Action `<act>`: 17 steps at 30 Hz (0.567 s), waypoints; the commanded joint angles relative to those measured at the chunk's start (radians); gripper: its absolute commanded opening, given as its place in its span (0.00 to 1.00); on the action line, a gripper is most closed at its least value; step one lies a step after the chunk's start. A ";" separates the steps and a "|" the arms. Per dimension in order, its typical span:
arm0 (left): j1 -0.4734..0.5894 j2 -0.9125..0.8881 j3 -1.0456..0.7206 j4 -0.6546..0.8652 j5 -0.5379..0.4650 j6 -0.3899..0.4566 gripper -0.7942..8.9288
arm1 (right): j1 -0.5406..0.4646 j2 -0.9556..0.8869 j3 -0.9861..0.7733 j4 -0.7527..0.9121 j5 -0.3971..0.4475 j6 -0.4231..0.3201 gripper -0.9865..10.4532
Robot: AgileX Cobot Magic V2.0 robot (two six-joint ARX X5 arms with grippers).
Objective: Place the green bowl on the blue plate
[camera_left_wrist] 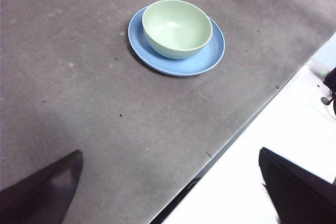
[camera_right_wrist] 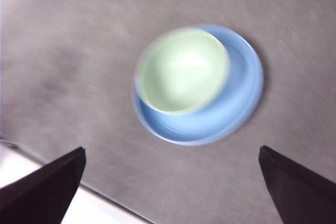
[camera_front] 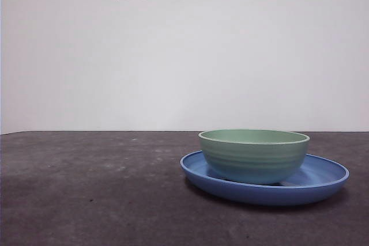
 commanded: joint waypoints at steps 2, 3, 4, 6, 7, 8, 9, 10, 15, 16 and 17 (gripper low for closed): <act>-0.005 0.004 0.011 0.012 0.000 -0.010 0.70 | 0.001 0.130 0.013 0.018 0.040 -0.024 0.57; -0.005 0.004 0.011 0.012 0.000 -0.010 0.70 | -0.002 0.164 0.013 0.023 0.037 -0.031 0.57; -0.005 0.004 0.011 0.012 0.000 -0.010 0.70 | -0.004 0.203 0.013 0.029 0.037 -0.036 0.57; -0.005 0.004 0.011 0.012 0.000 -0.010 0.70 | -0.004 0.273 0.013 0.045 0.037 -0.051 0.57; -0.005 0.004 0.011 0.012 0.000 -0.010 0.70 | -0.004 0.311 0.013 0.060 0.037 -0.061 0.56; -0.005 0.004 0.011 0.012 0.000 -0.010 0.70 | -0.004 0.346 0.013 0.079 0.039 -0.069 0.56; -0.005 0.004 0.011 0.011 0.000 -0.009 0.70 | -0.004 0.375 0.013 0.099 0.040 -0.073 0.56; -0.005 0.004 0.011 0.011 0.000 -0.009 0.70 | -0.005 0.407 0.013 0.124 0.043 -0.073 0.56; -0.005 0.004 0.011 0.011 0.000 -0.010 0.70 | -0.030 0.528 0.013 0.241 0.043 -0.068 0.54; -0.005 0.004 0.011 0.011 0.000 -0.010 0.70 | -0.036 0.550 0.013 0.261 0.043 -0.068 0.52; -0.005 0.004 0.011 0.011 0.000 -0.010 0.70 | -0.043 0.571 0.013 0.278 0.043 -0.068 0.50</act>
